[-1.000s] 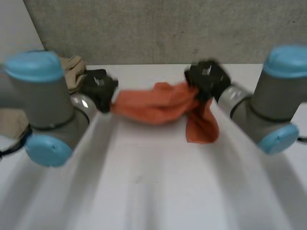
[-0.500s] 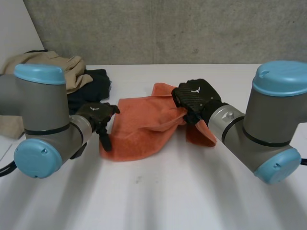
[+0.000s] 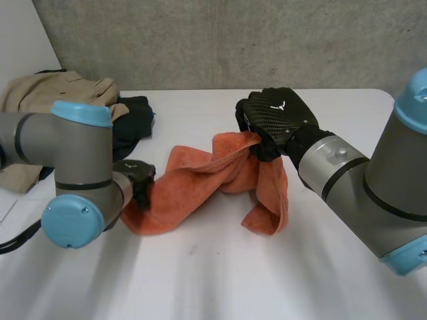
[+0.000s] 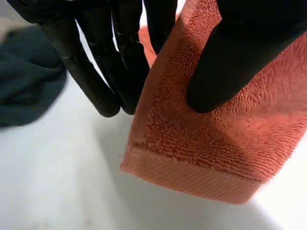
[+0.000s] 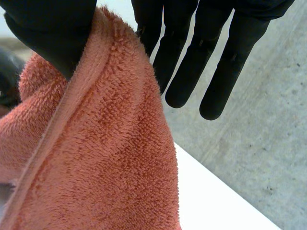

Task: Fold the laundry.

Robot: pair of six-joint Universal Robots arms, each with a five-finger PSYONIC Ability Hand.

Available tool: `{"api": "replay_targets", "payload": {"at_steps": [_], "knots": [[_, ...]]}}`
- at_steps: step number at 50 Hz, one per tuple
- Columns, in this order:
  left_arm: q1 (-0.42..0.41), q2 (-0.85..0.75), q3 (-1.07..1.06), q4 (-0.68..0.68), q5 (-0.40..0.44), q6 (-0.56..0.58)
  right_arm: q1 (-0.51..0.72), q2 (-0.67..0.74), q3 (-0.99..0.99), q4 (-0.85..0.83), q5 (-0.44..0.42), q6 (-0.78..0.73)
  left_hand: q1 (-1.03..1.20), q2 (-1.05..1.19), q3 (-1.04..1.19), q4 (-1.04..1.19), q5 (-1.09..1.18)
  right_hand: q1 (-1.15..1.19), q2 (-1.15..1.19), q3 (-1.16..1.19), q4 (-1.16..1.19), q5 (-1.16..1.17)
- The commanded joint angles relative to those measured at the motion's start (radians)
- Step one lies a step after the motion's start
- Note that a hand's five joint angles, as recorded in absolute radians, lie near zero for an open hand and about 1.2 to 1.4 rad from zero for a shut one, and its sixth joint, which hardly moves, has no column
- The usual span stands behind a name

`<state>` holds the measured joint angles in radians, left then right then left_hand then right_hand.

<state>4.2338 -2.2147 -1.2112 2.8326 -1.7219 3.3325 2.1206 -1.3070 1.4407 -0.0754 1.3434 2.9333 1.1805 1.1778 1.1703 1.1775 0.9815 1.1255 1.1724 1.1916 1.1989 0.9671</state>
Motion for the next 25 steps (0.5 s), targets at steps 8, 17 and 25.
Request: {"api": "replay_targets", "payload": {"at_steps": [8, 17, 25], "knots": [[0.037, 0.225, -0.021, 0.024, 0.018, 0.068, -0.051, 0.124, -0.077, 0.081, 0.036, 0.036, 0.216, 0.218, 0.226, 0.219, 0.24, -0.951, -0.998, -1.017, -1.024, -0.967], [0.026, 0.234, 0.068, 0.025, 0.012, 0.108, -0.151, 0.019, -0.044, 0.35, 0.19, 0.226, 0.216, 0.218, 0.226, 0.219, 0.24, -0.951, -0.998, -1.017, -1.024, -0.967], [-0.014, 0.198, 0.173, 0.004, -0.004, 0.113, -0.222, -0.084, 0.239, 0.356, 0.129, 0.294, 0.216, 0.218, 0.226, 0.219, 0.24, -0.86, -0.907, -0.926, -0.934, -0.876]]}}
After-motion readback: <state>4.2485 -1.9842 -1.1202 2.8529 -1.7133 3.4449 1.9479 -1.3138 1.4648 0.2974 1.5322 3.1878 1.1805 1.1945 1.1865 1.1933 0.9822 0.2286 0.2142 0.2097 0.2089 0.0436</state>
